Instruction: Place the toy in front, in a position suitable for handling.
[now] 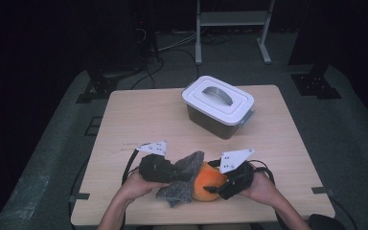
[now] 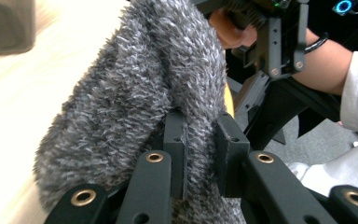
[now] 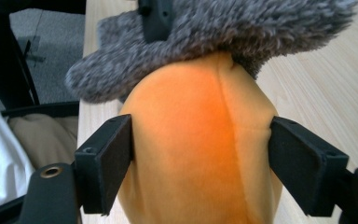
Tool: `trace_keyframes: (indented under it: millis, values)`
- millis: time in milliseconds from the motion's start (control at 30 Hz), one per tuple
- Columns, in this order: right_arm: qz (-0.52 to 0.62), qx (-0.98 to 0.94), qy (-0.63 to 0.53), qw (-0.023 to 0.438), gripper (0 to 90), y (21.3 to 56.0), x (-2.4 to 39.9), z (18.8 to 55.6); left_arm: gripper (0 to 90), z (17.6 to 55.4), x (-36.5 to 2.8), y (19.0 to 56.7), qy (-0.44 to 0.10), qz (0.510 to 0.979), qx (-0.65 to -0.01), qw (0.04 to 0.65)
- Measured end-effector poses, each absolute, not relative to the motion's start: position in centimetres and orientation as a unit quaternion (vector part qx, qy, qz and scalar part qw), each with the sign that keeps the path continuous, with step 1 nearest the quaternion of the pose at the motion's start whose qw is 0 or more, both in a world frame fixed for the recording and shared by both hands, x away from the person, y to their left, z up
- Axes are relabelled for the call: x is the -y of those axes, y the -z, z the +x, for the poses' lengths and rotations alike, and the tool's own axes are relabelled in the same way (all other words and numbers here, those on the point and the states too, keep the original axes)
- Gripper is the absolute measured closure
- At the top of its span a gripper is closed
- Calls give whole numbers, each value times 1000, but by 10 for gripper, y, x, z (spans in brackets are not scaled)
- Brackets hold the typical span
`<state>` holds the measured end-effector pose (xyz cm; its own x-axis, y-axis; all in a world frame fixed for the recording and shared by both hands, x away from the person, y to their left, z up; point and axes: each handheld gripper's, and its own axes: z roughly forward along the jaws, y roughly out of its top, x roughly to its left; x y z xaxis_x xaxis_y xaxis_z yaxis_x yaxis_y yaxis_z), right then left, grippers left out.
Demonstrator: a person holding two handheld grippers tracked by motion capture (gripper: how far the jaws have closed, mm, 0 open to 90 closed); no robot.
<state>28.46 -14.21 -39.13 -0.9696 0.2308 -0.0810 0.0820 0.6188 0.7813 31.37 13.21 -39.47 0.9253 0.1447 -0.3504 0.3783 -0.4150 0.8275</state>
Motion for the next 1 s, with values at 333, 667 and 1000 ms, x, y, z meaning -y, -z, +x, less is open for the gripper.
trace_keyframes:
  millis: [333, 667, 1000]
  values:
    - [75, -860, -492, 111, 529, 396, 139, 282, 775, 313, -147, 380, 98, 822, -152, 540]
    - [59, -877, -471, 80, 454, 407, 157, 296, 775, 318, -135, 394, 87, 839, -187, 503]
    - [132, -891, -430, 56, 290, 400, 182, 295, 774, 319, -119, 401, 98, 837, -192, 503]
